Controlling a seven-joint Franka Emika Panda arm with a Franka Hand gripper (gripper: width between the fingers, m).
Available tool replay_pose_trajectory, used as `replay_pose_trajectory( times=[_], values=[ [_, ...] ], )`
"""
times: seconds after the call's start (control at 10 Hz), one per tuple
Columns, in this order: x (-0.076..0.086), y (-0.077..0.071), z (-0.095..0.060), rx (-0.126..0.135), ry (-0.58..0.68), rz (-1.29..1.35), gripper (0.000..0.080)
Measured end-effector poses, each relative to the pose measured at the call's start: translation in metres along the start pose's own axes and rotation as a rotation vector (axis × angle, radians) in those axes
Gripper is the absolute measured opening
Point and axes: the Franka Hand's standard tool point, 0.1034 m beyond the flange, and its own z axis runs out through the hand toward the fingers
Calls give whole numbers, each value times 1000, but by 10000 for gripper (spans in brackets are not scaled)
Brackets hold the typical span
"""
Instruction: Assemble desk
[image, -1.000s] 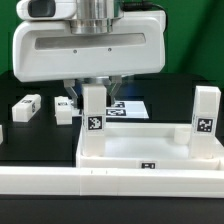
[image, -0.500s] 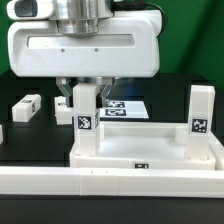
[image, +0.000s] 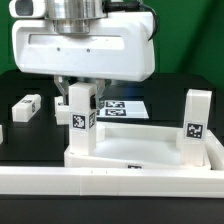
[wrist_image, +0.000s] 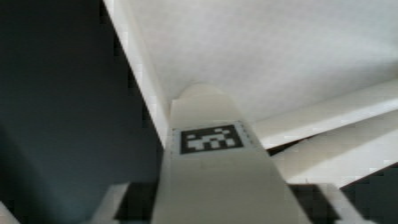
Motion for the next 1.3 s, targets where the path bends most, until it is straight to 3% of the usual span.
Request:
replay_pose_trajectory(
  times=[0.1, 0.2, 0.3, 0.5, 0.7, 0.8, 1.3],
  values=[
    [0, 0, 0, 0, 0, -1, 523],
    [0, 0, -1, 1, 0, 2, 523],
    [-4, -2, -9, 8, -4, 18, 621],
    [-24, -6, -27, 24, -8, 114, 644],
    [-43, -26, -35, 32, -17, 232, 648],
    [-47, -34, -35, 32, -18, 241, 649],
    [-48, -34, -33, 31, -19, 235, 649]
  ],
)
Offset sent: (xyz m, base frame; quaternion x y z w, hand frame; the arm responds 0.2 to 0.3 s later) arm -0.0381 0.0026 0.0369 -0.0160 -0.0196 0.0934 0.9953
